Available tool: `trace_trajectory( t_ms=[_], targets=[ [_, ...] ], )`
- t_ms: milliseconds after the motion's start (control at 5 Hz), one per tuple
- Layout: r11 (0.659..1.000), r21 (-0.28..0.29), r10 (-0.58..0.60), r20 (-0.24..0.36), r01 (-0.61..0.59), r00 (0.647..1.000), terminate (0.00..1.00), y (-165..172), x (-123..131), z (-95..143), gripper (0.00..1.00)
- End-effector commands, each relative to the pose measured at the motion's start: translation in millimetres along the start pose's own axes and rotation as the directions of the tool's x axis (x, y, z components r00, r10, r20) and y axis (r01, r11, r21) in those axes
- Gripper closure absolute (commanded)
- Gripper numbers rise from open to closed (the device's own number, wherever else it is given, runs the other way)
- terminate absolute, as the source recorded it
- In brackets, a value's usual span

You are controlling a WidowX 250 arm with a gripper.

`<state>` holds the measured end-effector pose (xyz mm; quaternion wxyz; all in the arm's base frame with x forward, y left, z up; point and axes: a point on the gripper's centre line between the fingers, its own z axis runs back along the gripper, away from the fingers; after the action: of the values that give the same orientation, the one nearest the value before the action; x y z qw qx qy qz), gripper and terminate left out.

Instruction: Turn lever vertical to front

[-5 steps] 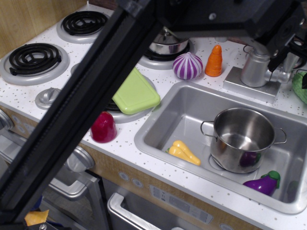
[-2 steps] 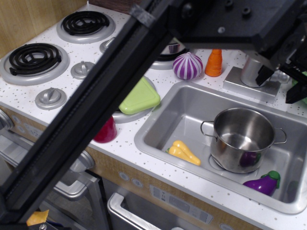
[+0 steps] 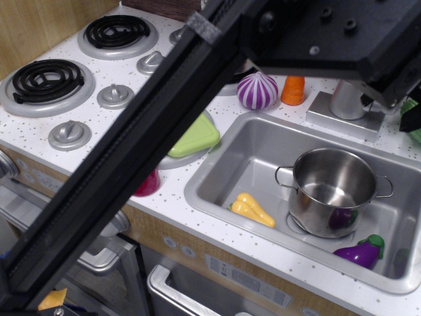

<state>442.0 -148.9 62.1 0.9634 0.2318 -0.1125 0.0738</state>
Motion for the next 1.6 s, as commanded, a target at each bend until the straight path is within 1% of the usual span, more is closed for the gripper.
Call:
trace_trajectory(
  t_ms=[0, 400, 600, 800, 1000, 1200, 1400],
  targets=[
    [0.997, -0.055, 0.067, 0.134, -0.060, 0.989, 0.00, 19.9, 29.5, 40.9, 0.00],
    [0.997, -0.057, 0.063, 0.163, -0.054, 0.985, 0.00, 24.5, 45.9, 41.9, 0.00],
    [0.995, -0.099, 0.045, 0.147, -0.030, 0.988, 0.00, 28.8, 53.5, 38.5, 0.00],
    [0.994, -0.103, 0.058, 0.144, -0.043, 0.988, 0.00, 27.0, 53.8, 36.0, 1.00],
    [0.992, -0.118, 0.065, 0.114, -0.051, 0.991, 0.00, 26.0, 47.8, 38.2, 1.00],
    [0.985, -0.153, 0.095, 0.063, -0.085, 0.993, 0.00, 21.4, 28.9, 40.8, 1.00],
    [0.978, -0.175, 0.119, 0.025, -0.113, 0.993, 0.00, 18.1, 14.7, 41.0, 1.00]
  ],
)
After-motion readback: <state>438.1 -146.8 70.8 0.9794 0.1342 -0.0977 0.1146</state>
